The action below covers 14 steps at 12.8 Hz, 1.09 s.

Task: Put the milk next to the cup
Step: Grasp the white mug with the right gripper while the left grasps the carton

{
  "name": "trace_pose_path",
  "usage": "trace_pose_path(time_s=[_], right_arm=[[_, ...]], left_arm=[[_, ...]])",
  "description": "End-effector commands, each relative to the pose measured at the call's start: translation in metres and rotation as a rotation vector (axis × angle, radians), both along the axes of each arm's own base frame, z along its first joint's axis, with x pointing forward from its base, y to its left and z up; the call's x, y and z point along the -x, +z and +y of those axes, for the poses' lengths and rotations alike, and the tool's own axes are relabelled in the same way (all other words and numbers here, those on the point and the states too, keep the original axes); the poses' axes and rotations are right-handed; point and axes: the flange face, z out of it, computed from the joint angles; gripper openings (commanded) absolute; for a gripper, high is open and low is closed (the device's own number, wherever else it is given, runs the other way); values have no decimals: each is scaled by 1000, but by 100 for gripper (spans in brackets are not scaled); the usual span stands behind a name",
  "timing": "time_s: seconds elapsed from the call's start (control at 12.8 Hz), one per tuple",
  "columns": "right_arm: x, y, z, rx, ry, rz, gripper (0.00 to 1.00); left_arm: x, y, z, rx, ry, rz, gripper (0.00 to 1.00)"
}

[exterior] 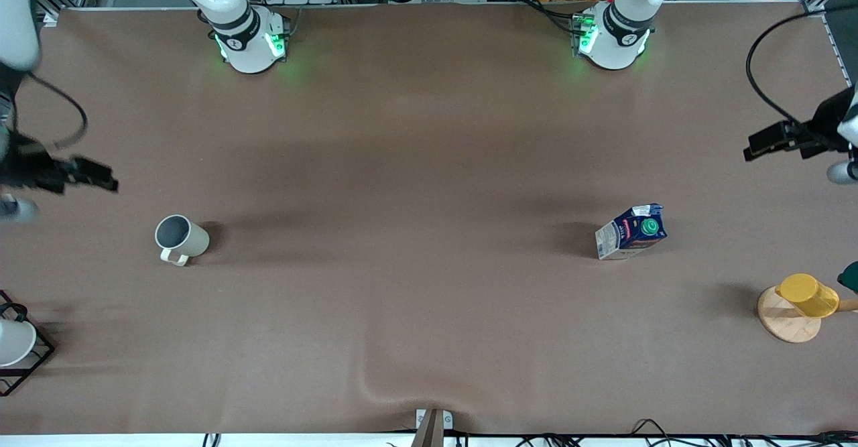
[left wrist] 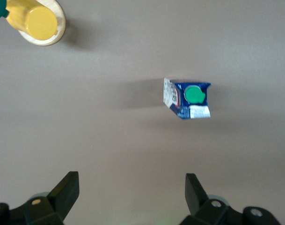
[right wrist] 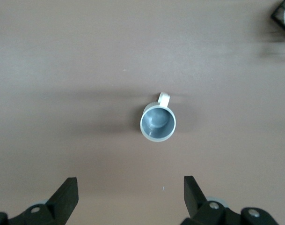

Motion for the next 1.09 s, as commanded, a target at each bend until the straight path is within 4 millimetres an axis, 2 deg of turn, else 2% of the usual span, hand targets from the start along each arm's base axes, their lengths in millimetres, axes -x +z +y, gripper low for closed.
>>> trace_pose_path(time_s=[0.0, 0.16, 0.23, 0.31, 0.39, 0.62, 0.7, 0.78, 0.86, 1.02], right_arm=[[-34, -71, -20, 3, -38, 27, 100], [-52, -120, -35, 6, -50, 9, 100], [-59, -141, -36, 9, -53, 0, 100], [-62, -160, -36, 9, -57, 8, 100], [-63, -180, -35, 4, -59, 31, 100], [-58, -203, -38, 6, -134, 76, 100], [-58, -214, -40, 6, -144, 90, 100], [-57, -225, -47, 6, -150, 104, 100], [-55, -239, -60, -2, -175, 117, 100], [-53, -255, -65, -13, -190, 132, 100]], left_arm=[[-11, -39, -4, 31, 5, 2, 100], [-21, -82, -9, 33, 17, 11, 100], [-29, -98, -18, 47, 32, 6, 100], [-35, -112, -43, 54, 21, 18, 100], [-37, -121, -52, 47, 15, 23, 100], [-43, -146, -71, 51, -11, 46, 100], [-45, -158, -71, 51, -19, 60, 100], [-48, -175, -70, 37, -30, 85, 100], [-49, -182, -77, 29, -34, 92, 100], [-50, -192, -83, 26, -44, 100, 100]])
